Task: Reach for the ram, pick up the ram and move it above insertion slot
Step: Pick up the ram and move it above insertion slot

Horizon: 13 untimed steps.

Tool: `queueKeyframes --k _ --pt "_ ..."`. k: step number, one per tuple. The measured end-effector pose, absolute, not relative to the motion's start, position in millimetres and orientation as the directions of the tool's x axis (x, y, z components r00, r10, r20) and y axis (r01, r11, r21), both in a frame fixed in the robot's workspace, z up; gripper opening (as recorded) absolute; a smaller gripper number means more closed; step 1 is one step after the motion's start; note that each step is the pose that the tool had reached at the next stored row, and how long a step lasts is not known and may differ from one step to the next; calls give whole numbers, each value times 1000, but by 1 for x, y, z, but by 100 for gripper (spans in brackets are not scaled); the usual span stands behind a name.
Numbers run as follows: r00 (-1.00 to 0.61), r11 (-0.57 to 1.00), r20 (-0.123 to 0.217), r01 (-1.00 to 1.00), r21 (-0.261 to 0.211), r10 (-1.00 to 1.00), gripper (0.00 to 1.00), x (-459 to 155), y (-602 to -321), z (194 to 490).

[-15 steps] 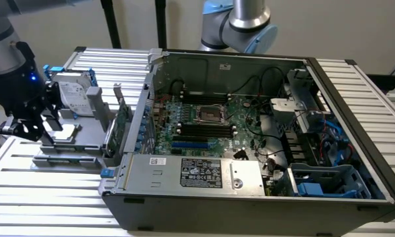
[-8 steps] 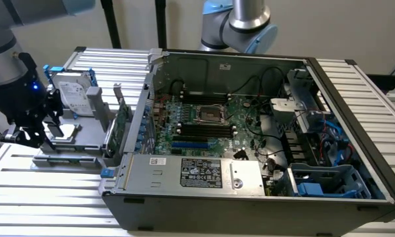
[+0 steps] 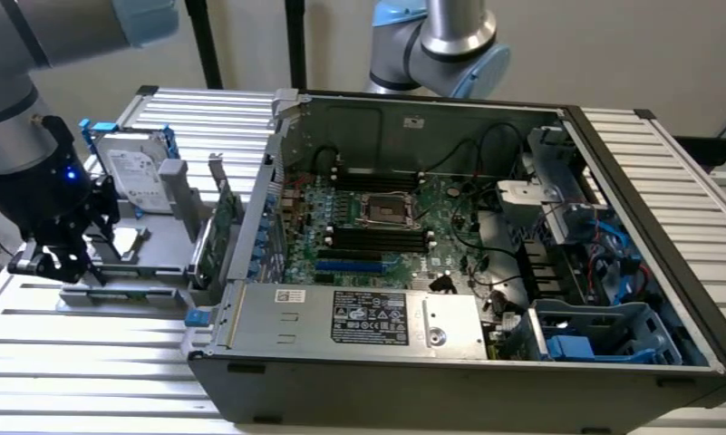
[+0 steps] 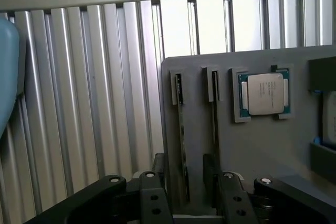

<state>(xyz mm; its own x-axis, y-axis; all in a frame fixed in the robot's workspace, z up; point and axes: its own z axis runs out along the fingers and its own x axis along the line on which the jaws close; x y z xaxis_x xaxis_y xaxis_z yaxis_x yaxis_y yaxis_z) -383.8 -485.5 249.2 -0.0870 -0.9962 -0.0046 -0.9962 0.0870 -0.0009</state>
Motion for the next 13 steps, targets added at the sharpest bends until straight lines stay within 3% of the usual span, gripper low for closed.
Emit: queueKeyframes --k 13 --pt "-50 50 -4 -999 0 -999 42 -384 -486 226"
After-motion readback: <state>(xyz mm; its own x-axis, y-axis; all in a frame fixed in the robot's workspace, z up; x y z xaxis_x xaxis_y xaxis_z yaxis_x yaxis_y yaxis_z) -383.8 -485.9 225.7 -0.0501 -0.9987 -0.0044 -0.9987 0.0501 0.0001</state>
